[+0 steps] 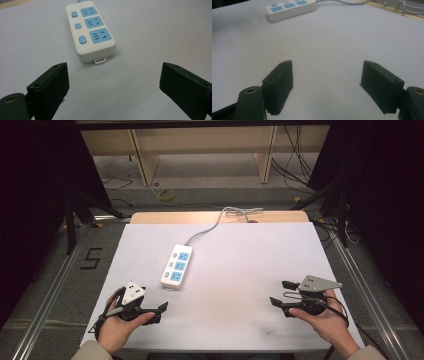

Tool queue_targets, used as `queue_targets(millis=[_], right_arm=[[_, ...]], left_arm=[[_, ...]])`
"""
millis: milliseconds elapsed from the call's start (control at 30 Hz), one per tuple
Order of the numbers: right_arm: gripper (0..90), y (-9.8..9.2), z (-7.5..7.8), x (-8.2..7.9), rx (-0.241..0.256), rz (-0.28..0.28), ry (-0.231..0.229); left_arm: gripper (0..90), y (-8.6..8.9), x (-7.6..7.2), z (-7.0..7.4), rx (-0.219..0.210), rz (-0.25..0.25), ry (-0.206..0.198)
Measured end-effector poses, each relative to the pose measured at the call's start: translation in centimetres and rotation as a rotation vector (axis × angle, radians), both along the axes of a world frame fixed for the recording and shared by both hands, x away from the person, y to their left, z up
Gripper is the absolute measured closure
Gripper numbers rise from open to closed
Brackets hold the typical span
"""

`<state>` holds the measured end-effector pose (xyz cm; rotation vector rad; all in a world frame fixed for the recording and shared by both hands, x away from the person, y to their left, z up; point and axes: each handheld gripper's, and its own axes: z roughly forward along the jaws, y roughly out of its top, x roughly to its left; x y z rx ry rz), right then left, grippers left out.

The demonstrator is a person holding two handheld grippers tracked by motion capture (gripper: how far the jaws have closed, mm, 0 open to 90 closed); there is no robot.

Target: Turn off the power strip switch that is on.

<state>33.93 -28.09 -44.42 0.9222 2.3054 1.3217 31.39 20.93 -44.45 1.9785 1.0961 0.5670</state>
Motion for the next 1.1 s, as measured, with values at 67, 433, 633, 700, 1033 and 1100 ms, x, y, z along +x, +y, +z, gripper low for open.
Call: queue_targets(millis=[67,433,633,700,1033,1100], right_arm=[[26.3,0.0,0.0,0.0,-0.002,0.002,-0.003],[26.4,0.1,0.0,0.0,-0.010,0.003,-0.004],[26.4,0.2,0.0,0.0,-0.016,0.002,0.002],[26.4,0.2,-0.1,0.0,-0.015,0.002,0.003],[26.6,0.1,-0.1,0.0,-0.017,0.006,0.002],[26.6,0.1,-0.1,0.0,-0.018,0.007,0.003]], left_arm=[[9.2,0.0,0.0,0.0,0.005,-0.003,0.001],[57.0,-0.4,0.0,1.1,0.016,0.066,-0.012],[89.6,-0.4,1.2,2.0,0.023,0.104,-0.021],[89.7,-0.4,1.7,2.2,0.026,0.111,-0.006],[89.9,-0.7,4.2,3.0,0.011,0.144,0.016],[90.0,-0.6,4.3,3.0,0.008,0.149,0.019]])
